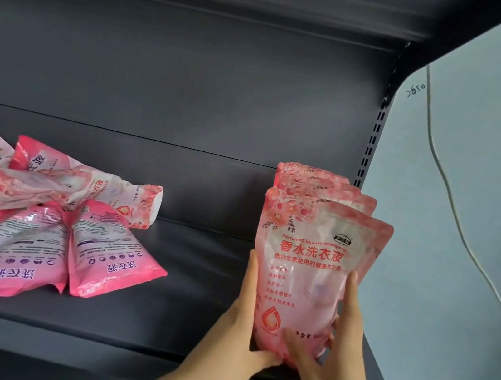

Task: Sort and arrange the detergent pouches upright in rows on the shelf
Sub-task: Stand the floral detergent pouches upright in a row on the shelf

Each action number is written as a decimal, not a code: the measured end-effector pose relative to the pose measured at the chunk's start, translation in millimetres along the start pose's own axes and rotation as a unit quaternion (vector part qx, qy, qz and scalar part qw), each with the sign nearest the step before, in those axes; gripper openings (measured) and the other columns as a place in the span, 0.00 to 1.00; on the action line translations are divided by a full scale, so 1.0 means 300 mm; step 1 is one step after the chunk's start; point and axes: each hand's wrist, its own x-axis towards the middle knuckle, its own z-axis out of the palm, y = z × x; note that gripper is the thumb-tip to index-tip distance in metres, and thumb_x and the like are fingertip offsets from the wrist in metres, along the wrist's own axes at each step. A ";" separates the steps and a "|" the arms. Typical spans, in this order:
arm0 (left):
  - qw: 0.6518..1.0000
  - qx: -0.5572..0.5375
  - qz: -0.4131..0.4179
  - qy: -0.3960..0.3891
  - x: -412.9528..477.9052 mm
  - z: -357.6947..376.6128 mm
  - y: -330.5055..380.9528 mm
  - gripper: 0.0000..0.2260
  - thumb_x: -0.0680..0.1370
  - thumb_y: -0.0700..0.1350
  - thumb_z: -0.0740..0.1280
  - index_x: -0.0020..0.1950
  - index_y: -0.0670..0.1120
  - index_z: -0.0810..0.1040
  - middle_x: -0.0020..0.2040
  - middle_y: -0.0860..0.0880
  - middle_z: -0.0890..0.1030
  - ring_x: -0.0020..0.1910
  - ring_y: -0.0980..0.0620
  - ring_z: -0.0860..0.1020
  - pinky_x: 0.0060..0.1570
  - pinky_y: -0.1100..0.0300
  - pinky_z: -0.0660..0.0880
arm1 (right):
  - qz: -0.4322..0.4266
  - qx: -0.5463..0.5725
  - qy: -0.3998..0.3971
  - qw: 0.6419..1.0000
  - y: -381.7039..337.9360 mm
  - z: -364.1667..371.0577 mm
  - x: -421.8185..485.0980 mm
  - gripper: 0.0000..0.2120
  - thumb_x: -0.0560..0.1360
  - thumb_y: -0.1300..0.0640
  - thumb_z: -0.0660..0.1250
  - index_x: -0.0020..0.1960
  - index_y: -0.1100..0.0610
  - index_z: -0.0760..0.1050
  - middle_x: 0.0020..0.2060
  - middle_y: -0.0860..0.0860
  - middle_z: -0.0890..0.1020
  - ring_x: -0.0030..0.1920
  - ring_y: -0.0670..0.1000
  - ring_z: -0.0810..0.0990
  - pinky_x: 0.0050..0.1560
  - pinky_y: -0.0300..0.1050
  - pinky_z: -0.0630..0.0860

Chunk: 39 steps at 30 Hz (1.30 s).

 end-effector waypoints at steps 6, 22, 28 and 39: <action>1.000 0.027 -0.010 -0.005 0.068 0.019 0.016 0.57 0.70 0.47 0.76 0.68 0.72 0.28 0.71 0.60 0.68 0.60 0.64 0.75 0.59 0.64 0.75 | 0.056 -0.054 -0.061 0.995 0.002 -0.057 0.099 0.58 0.67 0.71 0.75 0.72 0.35 0.38 0.58 0.49 0.64 0.54 0.45 0.71 0.34 0.32 0.77; 0.932 0.360 -0.013 -0.035 -0.003 -0.157 0.044 0.39 0.75 0.62 0.64 0.75 0.64 0.39 0.69 0.57 0.68 0.65 0.55 0.71 0.57 0.60 0.70 | 0.012 -0.502 -0.130 0.855 -0.139 -0.203 0.072 0.42 0.67 0.26 0.60 0.66 0.30 0.34 0.47 0.40 0.74 0.45 0.44 0.81 0.39 0.39 0.76; 0.773 0.625 0.085 -0.066 -0.026 -0.478 0.096 0.22 0.75 0.66 0.55 0.54 0.53 0.78 0.46 0.55 0.80 0.51 0.52 0.74 0.55 0.54 0.68 | -0.047 -0.606 -0.251 0.753 -0.297 -0.126 0.158 0.21 0.72 0.28 0.56 0.54 0.42 0.67 0.39 0.41 0.76 0.41 0.44 0.78 0.35 0.37 0.70; 0.711 0.695 0.093 -0.049 -0.140 -1.013 0.071 0.22 0.74 0.68 0.55 0.48 0.53 0.78 0.44 0.55 0.82 0.49 0.53 0.77 0.56 0.57 0.66 | -0.155 -0.598 -0.329 0.715 -0.571 0.421 0.284 0.26 0.71 0.33 0.64 0.59 0.50 0.76 0.51 0.49 0.80 0.52 0.54 0.80 0.45 0.45 0.72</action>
